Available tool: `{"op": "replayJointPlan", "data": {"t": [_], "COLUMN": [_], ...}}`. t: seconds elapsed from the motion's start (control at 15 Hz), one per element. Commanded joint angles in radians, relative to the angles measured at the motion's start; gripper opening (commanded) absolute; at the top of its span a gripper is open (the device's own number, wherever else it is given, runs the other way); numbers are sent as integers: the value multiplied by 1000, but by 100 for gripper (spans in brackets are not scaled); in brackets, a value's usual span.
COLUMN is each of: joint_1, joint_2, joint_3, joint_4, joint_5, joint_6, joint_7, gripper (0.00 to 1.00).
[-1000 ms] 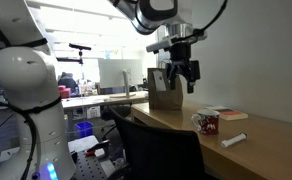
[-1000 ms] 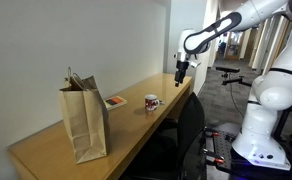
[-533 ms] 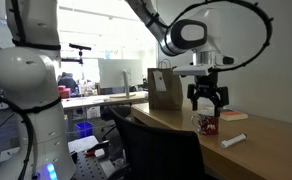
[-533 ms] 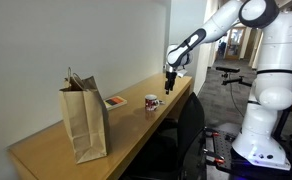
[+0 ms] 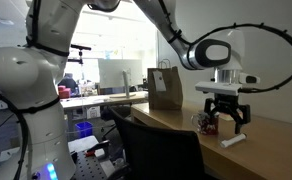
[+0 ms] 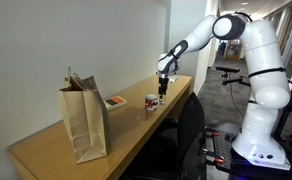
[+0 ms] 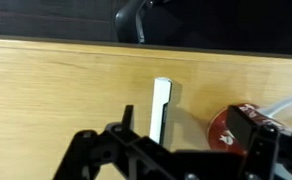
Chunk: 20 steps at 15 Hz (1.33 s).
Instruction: Put the pen inside the bowl
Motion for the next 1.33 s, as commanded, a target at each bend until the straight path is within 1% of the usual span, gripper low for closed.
{"op": "replayJointPlan", "data": {"t": [0.0, 0.07, 0.2, 0.27, 0.4, 0.53, 0.6, 0.67, 0.73, 0.8, 0.87, 1.0, 1.07, 1.27], "joint_1": [-53, -62, -72, -73, -76, -77, -76, -78, -79, -80, -79, -75, -69, -43], "joint_2": [75, 93, 120, 130, 145, 157, 162, 166, 169, 172, 174, 168, 160, 116], "joint_3": [43, 52, 62, 65, 69, 70, 69, 70, 70, 70, 69, 64, 57, 23], "joint_4": [101, 118, 141, 150, 161, 168, 169, 171, 173, 174, 175, 173, 167, 157], "joint_5": [-7, -8, -18, -25, -35, -40, -44, -44, -45, -45, -47, -53, -63, -138], "joint_6": [-68, -69, -77, -81, -83, -80, -79, -79, -80, -79, -78, -85, -92, -172], "joint_7": [-34, -38, -38, -32, -27, -23, -19, -20, -18, -18, -15, -2, 7, 64], "gripper": [96, 94, 82, 69, 51, 43, 33, 25, 21, 7, 1, 5, 5, 5]}}
